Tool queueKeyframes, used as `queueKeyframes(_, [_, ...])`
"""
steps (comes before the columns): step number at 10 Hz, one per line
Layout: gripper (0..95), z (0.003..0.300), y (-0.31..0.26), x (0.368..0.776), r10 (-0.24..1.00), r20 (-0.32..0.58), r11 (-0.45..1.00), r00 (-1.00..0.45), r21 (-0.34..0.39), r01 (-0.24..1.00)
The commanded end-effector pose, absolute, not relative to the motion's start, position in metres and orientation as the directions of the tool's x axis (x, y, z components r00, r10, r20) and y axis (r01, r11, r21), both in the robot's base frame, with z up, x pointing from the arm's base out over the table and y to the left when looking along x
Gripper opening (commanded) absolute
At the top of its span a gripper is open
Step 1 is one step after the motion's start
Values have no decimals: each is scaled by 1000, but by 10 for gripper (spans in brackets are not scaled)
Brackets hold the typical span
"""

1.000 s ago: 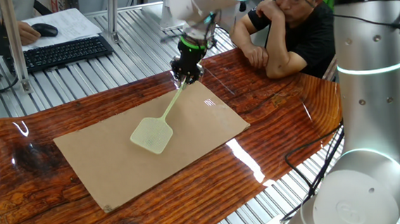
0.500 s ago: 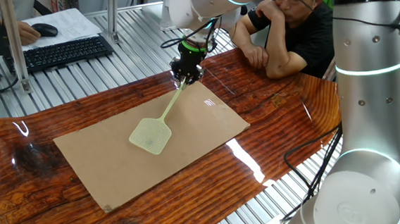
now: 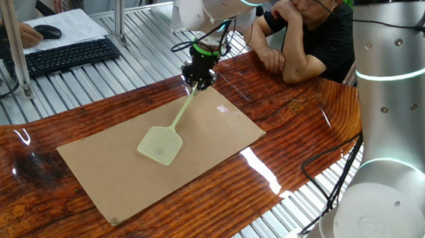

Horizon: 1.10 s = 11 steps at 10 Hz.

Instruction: Swat with a flyswatter

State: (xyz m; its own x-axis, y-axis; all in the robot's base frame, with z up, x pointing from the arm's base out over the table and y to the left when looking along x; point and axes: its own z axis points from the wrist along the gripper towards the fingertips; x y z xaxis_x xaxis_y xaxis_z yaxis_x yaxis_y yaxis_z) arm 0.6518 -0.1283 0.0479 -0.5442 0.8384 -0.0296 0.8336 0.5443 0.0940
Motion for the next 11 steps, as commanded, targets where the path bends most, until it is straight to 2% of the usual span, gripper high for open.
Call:
queueKeyframes(1, [190, 47, -129, 653, 838, -29, 545, -545, 89, 833])
queueKeyframes(2, [190, 47, -129, 653, 838, -28, 545, -545, 87, 834])
queueKeyframes(3, [380, 47, -129, 653, 838, -27, 545, -545, 86, 834])
queueKeyframes(5, [380, 47, -129, 653, 836, -16, 547, -548, 93, 832])
queueKeyframes(7, [0, 47, -128, 653, 805, -4, 591, -593, 98, 801])
queueKeyframes(8, [0, 47, -127, 652, 783, 47, 613, -620, 109, 782])
queueKeyframes(9, [0, 48, -127, 652, 754, 139, 624, -642, 153, 766])
queueKeyframes(11, [0, 51, -125, 649, 658, 168, 725, -734, 124, 678])
